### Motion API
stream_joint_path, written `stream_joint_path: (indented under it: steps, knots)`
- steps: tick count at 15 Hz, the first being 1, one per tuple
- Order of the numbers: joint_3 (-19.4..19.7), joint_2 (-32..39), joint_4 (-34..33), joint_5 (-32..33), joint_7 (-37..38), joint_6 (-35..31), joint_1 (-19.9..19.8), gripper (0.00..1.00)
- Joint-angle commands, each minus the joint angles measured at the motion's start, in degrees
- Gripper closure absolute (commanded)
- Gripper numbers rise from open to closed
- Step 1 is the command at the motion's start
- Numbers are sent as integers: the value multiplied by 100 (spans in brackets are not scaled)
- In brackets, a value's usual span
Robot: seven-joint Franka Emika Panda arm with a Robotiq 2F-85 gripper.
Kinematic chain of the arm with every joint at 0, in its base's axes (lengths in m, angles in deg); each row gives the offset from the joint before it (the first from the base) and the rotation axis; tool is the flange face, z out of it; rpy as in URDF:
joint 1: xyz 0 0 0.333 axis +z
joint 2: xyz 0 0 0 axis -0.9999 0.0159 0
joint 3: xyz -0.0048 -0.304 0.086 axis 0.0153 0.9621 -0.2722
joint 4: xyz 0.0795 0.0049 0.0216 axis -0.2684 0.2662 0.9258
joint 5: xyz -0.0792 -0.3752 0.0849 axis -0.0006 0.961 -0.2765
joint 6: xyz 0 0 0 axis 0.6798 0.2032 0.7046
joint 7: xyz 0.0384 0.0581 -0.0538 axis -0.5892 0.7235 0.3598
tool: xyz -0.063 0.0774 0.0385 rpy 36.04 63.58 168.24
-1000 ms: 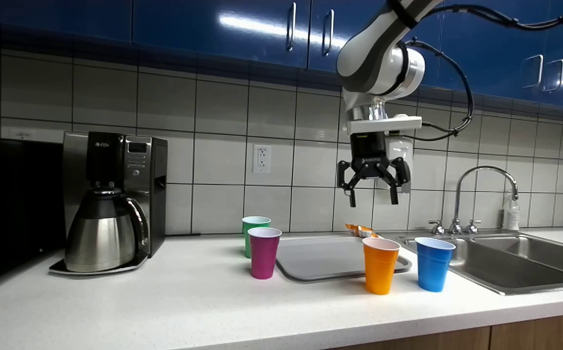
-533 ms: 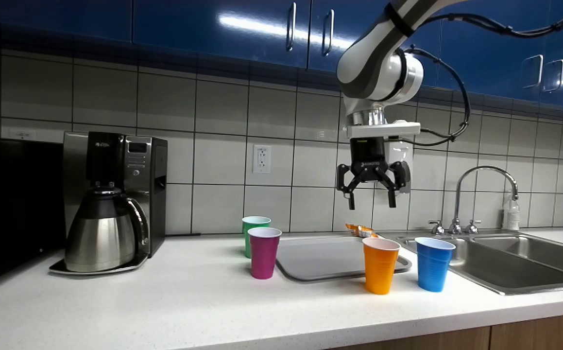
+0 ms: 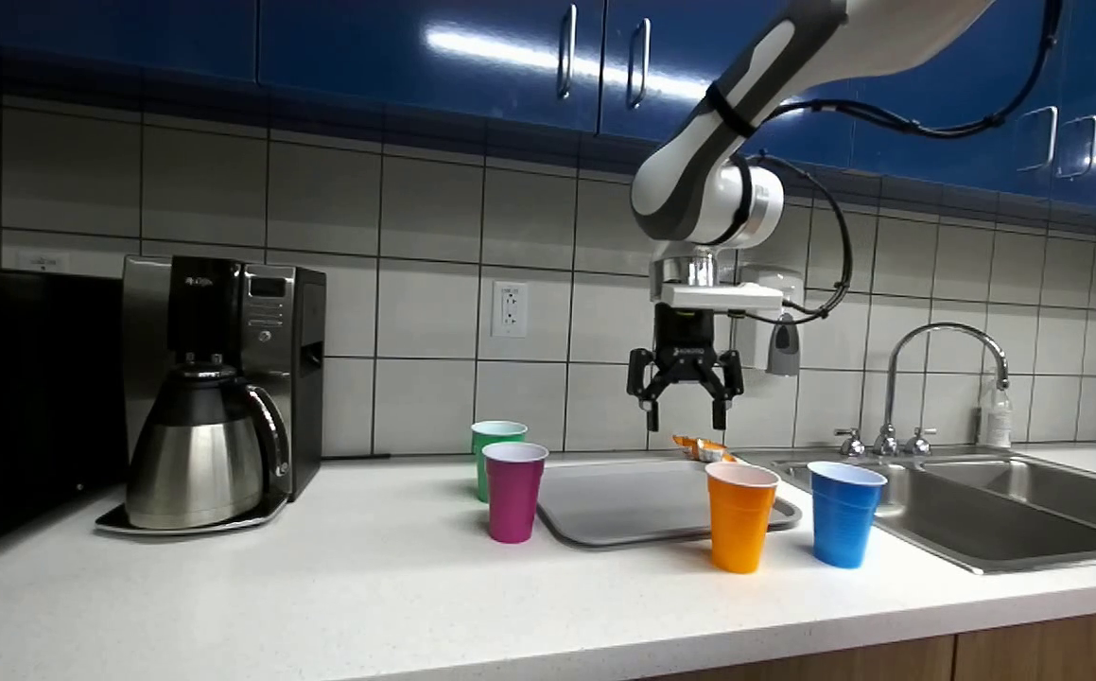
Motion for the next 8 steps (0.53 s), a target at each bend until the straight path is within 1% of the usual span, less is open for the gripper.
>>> stream_joint_path:
  steps: [1, 3, 8]
  knots:
    - [75, 392, -400, 75, -369, -183, 173, 0]
    - [57, 526, -511, 45, -452, -322, 244, 0]
    - [26, 743, -737, 42, -385, -772, 471, 0]
